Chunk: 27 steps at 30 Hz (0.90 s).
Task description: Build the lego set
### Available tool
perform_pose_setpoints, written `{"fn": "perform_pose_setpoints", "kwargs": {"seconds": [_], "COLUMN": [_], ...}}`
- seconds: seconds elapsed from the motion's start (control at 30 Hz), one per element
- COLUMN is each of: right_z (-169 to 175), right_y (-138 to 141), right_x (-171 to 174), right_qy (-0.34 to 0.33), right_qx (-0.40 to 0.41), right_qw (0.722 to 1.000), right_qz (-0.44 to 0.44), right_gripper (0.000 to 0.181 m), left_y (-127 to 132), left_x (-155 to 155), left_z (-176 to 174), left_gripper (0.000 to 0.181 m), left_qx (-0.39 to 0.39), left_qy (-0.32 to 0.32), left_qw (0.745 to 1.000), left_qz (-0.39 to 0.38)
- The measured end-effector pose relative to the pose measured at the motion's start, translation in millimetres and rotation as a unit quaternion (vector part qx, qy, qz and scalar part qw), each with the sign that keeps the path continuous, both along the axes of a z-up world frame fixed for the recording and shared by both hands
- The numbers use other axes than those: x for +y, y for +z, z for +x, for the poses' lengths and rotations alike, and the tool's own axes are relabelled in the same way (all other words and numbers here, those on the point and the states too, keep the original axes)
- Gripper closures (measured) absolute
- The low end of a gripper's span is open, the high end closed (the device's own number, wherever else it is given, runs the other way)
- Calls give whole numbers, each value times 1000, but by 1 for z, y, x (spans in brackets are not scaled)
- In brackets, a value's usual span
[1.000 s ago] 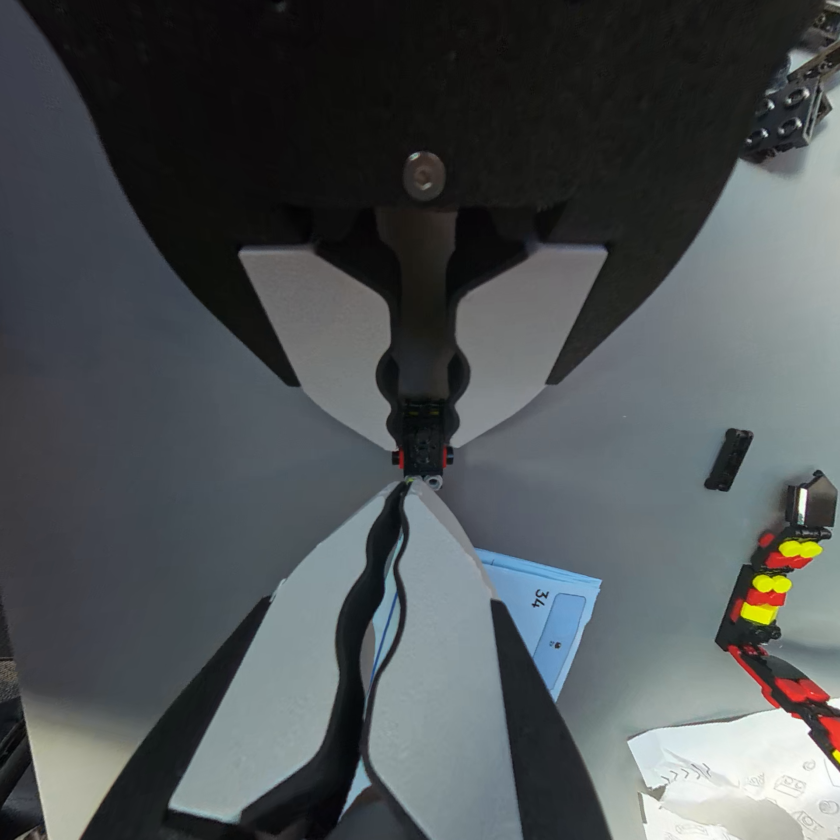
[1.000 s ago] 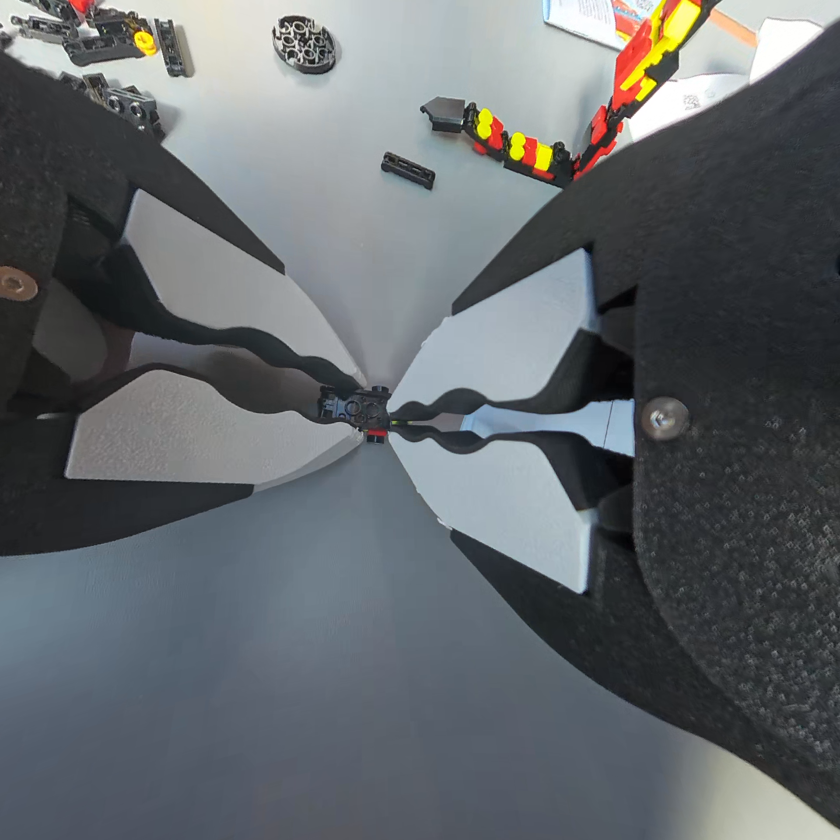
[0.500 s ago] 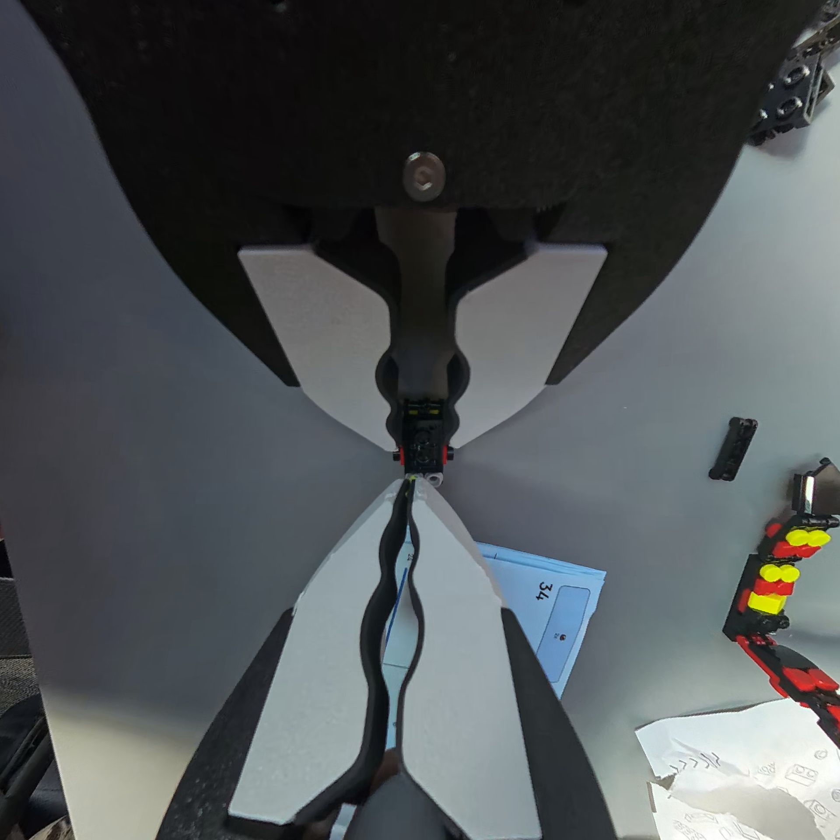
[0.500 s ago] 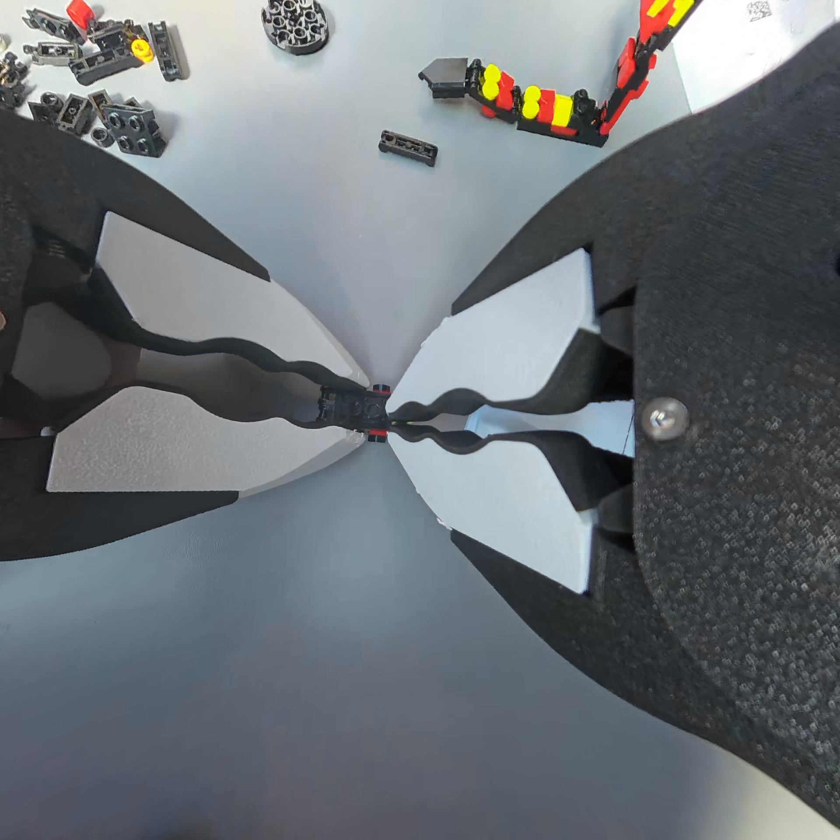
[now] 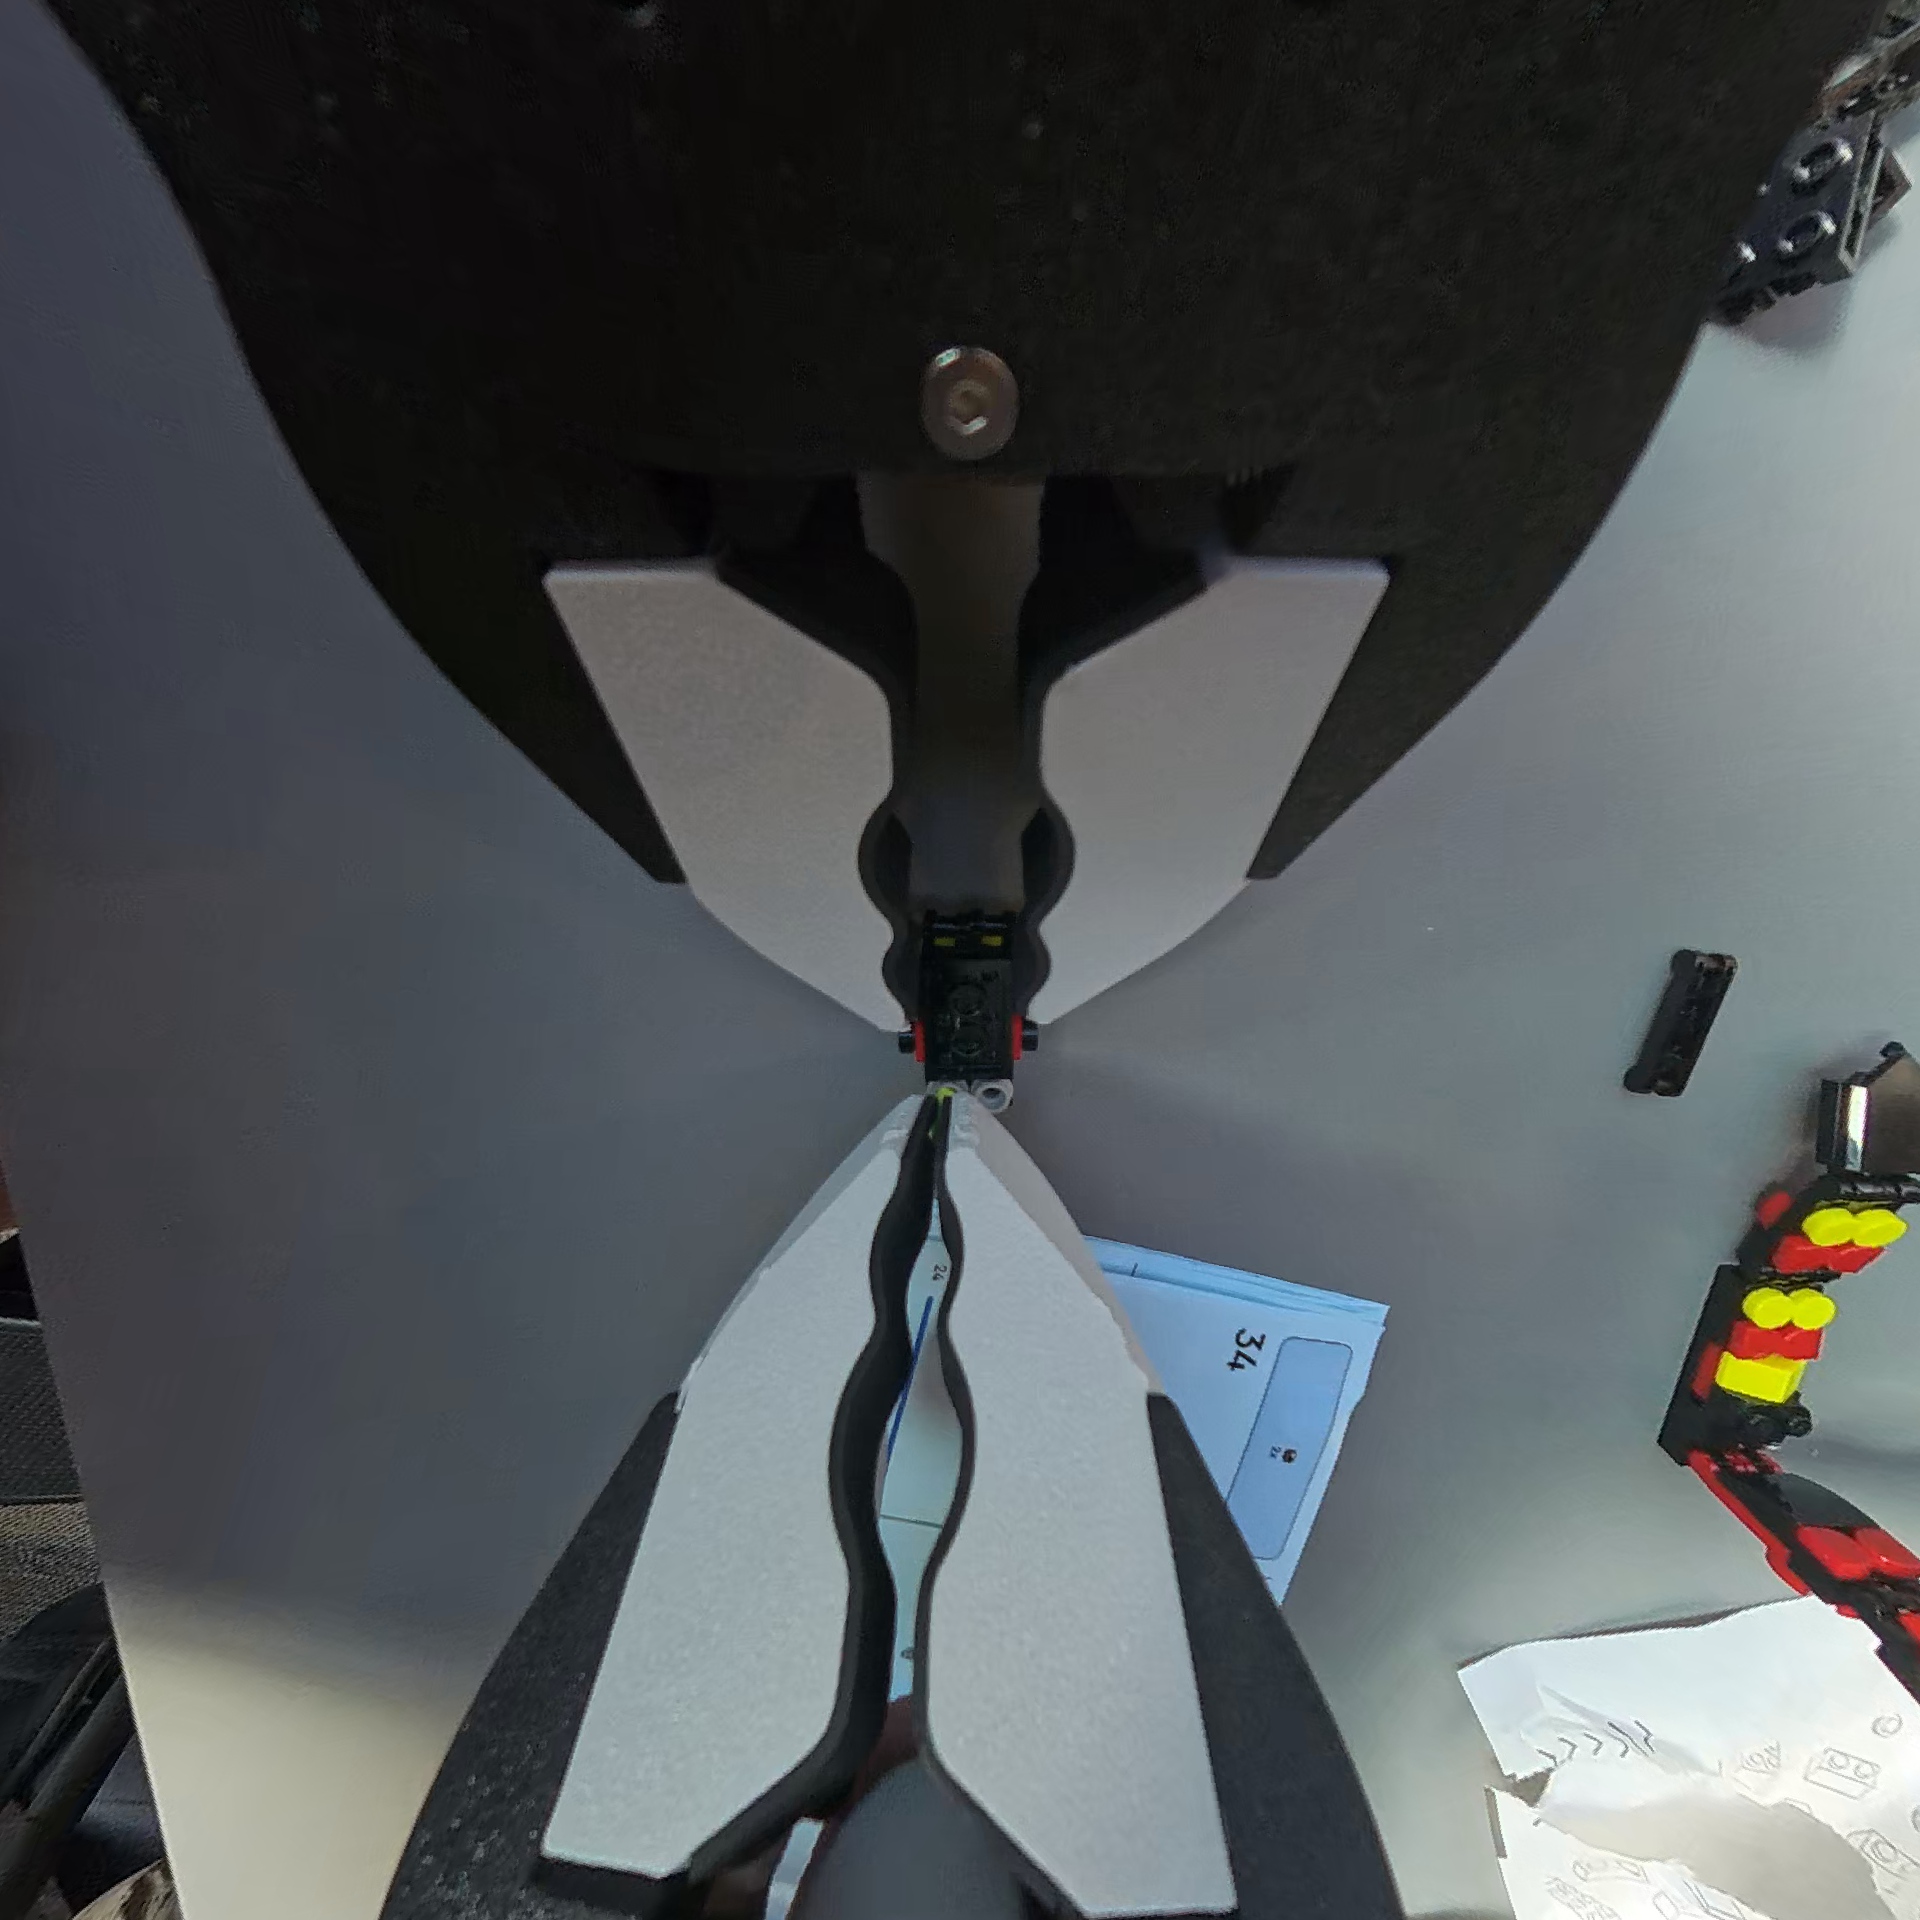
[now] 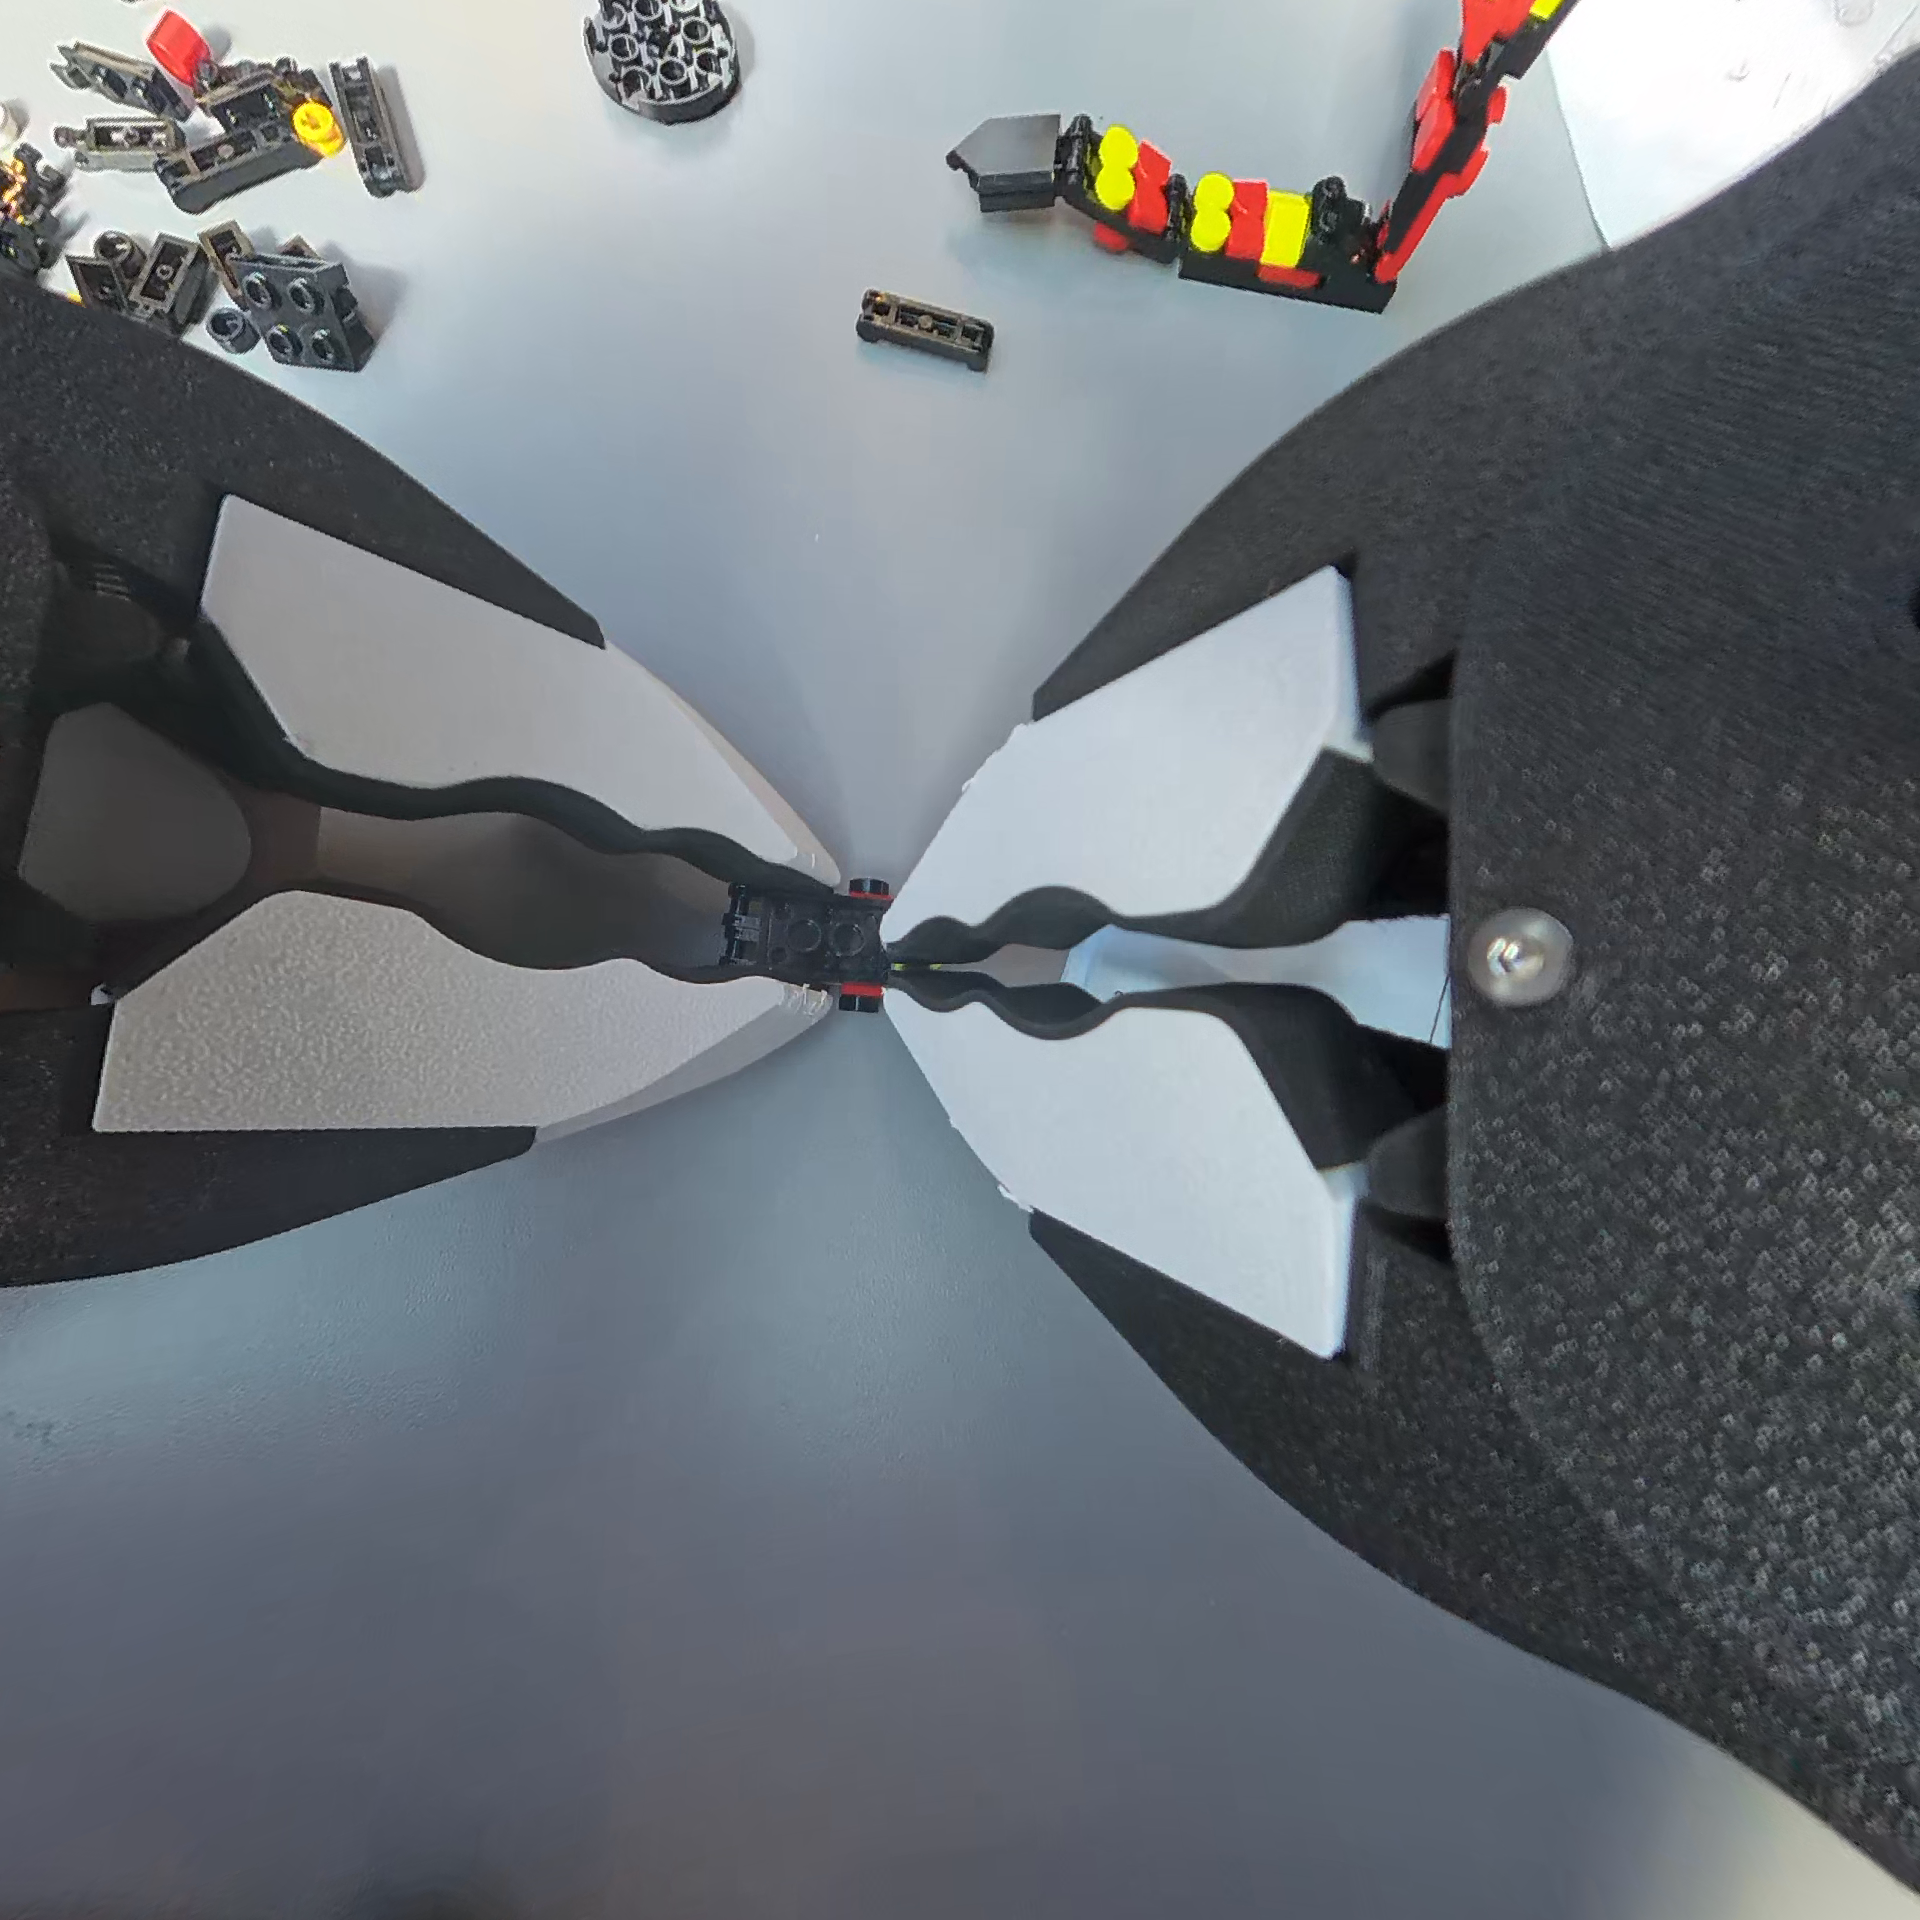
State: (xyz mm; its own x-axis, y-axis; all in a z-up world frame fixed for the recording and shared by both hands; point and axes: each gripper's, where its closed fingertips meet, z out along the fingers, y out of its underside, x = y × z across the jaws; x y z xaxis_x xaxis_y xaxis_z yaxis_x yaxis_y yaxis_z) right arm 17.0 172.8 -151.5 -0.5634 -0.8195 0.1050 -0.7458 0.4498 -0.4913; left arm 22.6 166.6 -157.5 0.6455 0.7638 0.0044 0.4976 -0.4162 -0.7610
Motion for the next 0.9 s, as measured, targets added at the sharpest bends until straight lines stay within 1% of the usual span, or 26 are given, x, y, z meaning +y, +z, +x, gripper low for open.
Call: {"fn": "perform_pose_setpoints", "kwargs": {"seconds": [0.23,0.37,0.53,0.57,0.67,0.8,0.9], "right_z": [-2,-1,0,0,0,-4,-19], "right_y": [-2,-1,1,1,4,14,33], "right_x": [2,0,-2,-3,-3,0,4], "right_qy": [-2,-9,-11,-13,-19,-43,-93], "right_qx": [-3,-13,-6,-5,-7,-13,-43], "right_qw": [1000,1000,1000,1000,1000,999,993], "right_qz": [11,-2,-12,-14,-19,-28,-56], "right_gripper": [179,180,179,177,160,153,153], "left_y": [3,2,-1,-1,-1,-1,2], "left_x": [2,1,-1,-1,-2,-4,-6], "left_z": [-2,-2,-1,-1,-1,-2,-1], "left_gripper": [164,164,164,164,164,164,162], "left_qx": [6,5,-2,-3,-5,-9,-9], "left_qy": [0,-1,-1,0,-1,2,8], "left_qw": [1000,1000,1000,1000,1000,1000,1000], "left_qz": [2,1,1,0,-1,4,14]}}
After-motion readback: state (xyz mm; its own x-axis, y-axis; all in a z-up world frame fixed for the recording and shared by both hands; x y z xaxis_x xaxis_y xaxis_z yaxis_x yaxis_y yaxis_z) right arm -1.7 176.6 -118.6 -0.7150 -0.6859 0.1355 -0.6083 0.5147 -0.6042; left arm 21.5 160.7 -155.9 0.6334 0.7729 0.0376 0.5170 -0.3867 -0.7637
